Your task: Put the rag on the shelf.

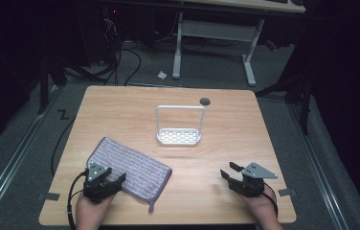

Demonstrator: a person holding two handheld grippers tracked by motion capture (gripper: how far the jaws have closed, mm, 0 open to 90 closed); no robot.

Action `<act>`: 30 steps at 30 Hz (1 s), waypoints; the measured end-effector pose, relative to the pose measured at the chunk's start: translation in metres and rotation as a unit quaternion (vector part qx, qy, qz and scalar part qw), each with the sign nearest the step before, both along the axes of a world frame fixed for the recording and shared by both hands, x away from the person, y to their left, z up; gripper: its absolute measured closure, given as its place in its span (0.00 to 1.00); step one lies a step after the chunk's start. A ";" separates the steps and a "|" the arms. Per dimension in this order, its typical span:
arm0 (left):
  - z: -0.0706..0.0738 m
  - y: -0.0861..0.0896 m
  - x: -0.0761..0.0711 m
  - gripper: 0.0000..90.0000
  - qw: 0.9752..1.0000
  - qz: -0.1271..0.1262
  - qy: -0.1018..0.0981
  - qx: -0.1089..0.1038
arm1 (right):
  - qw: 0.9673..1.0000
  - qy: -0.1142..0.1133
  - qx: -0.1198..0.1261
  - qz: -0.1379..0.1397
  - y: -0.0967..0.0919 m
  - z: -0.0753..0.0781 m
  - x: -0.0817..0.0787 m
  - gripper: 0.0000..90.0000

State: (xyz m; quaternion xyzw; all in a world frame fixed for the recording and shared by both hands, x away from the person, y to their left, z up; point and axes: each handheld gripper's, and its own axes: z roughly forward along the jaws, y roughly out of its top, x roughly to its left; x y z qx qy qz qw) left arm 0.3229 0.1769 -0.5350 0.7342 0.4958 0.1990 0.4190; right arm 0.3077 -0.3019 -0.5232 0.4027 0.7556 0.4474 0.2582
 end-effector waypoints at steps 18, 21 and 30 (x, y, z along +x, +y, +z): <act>-0.005 -0.053 -0.005 0.95 0.996 -0.070 0.016 0.053 | 0.999 0.045 -0.004 0.010 0.018 0.002 -0.001 0.92; -0.005 -0.066 -0.017 0.95 0.993 -0.095 0.011 0.064 | 0.999 0.047 0.008 0.016 0.019 0.005 0.000 0.96; -0.005 -0.126 -0.034 0.94 0.979 -0.197 0.024 0.038 | 0.996 0.046 -0.011 0.076 0.057 0.009 -0.007 1.00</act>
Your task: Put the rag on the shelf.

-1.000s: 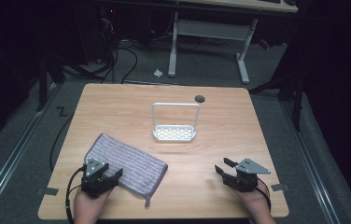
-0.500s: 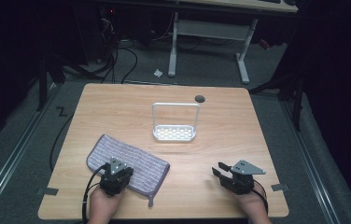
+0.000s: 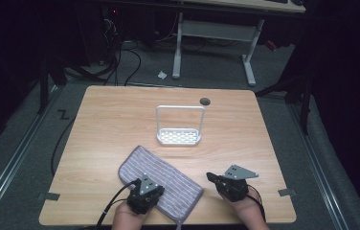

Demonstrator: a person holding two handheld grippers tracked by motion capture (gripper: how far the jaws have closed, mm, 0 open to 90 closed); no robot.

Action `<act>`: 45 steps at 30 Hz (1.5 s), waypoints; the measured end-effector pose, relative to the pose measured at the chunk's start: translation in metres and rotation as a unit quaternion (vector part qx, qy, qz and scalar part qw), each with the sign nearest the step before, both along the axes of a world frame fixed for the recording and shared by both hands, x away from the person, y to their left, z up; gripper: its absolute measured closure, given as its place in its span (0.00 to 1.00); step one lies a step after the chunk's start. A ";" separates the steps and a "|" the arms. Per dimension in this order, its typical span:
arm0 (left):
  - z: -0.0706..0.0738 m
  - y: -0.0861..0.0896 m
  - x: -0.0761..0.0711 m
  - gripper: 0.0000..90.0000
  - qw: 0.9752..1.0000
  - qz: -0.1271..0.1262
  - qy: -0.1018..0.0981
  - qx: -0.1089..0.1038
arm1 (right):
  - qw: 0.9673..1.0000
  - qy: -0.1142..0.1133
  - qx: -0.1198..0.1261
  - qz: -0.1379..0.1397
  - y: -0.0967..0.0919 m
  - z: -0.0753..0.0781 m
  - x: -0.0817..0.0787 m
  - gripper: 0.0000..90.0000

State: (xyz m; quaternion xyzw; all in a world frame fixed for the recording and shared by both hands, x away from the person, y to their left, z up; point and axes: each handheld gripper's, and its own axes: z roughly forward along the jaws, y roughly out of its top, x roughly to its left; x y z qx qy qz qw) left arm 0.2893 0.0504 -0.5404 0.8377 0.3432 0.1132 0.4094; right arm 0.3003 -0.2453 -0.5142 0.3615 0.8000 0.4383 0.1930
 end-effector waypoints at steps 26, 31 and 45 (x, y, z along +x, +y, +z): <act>0.007 -0.002 0.022 0.66 0.999 -0.014 -0.010 -0.035 | 0.997 0.027 -0.044 0.052 0.041 -0.011 -0.027 0.95; 0.000 0.006 0.040 0.77 1.000 0.017 -0.021 -0.001 | 0.997 0.040 -0.059 0.011 0.046 -0.015 0.021 0.93; 0.008 0.011 0.025 0.62 0.998 0.042 -0.023 -0.030 | 0.999 0.027 -0.018 0.031 0.035 -0.013 -0.025 0.80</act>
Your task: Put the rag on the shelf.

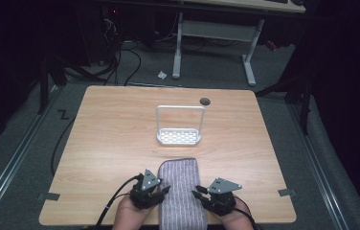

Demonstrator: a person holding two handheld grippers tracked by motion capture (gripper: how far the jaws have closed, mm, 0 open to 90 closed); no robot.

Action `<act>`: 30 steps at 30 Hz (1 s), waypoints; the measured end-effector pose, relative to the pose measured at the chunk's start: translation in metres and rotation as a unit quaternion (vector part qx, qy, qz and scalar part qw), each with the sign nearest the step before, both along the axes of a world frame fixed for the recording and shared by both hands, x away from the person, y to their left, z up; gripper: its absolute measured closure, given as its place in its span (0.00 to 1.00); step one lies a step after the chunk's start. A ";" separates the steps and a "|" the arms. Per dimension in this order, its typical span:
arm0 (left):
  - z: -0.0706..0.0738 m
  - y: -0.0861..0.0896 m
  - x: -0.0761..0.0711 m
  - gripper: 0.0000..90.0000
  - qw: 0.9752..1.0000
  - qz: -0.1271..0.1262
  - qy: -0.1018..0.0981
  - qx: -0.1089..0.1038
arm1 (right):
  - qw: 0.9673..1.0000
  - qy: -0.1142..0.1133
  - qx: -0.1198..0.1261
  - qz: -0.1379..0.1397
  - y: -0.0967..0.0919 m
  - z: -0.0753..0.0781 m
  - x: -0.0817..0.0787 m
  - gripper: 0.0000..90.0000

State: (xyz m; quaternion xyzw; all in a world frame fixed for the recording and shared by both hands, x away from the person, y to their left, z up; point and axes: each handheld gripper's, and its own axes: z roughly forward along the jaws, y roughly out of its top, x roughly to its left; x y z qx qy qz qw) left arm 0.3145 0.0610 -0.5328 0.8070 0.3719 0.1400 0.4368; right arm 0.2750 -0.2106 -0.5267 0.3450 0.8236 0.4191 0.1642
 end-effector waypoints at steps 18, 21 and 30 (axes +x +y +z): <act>-0.009 -0.016 0.048 0.75 0.996 0.075 0.040 -0.024 | 0.994 -0.031 0.023 -0.104 -0.001 0.003 0.039 0.65; -0.010 -0.016 0.049 0.80 0.996 0.071 0.042 -0.024 | 0.992 -0.015 0.018 -0.126 0.006 0.000 0.064 0.64; -0.010 -0.014 0.048 0.89 0.996 0.060 0.051 -0.031 | 0.988 0.033 -0.009 -0.152 0.021 -0.013 0.084 0.81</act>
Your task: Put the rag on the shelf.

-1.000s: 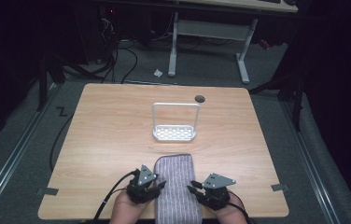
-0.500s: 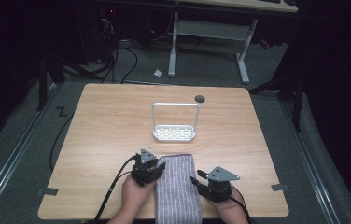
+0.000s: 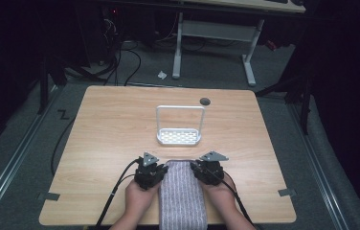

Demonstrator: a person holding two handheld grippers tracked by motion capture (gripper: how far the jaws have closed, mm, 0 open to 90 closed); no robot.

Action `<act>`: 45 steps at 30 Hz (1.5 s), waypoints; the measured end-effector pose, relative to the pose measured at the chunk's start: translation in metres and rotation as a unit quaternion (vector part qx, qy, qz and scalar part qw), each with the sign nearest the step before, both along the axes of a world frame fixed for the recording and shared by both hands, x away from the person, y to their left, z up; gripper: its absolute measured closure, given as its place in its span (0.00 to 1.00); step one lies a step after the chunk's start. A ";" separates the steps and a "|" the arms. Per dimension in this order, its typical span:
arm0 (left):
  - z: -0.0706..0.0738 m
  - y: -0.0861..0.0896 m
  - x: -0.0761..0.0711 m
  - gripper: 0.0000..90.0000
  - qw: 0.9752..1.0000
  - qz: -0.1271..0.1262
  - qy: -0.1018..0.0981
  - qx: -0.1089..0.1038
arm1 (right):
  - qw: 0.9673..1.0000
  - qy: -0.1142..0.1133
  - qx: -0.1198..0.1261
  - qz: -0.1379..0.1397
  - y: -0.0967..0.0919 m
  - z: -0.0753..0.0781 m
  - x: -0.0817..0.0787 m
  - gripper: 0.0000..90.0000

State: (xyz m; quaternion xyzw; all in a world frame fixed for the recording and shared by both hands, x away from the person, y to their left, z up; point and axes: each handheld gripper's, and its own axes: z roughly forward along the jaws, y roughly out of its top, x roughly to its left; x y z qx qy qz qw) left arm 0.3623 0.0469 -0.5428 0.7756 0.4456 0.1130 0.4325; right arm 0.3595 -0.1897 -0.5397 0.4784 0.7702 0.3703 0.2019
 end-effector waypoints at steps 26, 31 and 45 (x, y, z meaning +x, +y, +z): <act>0.035 0.005 -0.050 0.88 0.983 -0.006 -0.176 -0.054 | 0.979 -0.199 0.033 0.022 -0.007 0.032 -0.061 0.94; 0.045 0.005 -0.058 0.88 0.979 -0.008 -0.194 -0.068 | 0.975 -0.217 0.046 0.022 -0.007 0.041 -0.066 0.94; 0.101 0.001 -0.064 0.88 0.959 -0.005 -0.268 -0.093 | 0.951 -0.299 0.078 0.021 -0.005 0.098 -0.078 0.94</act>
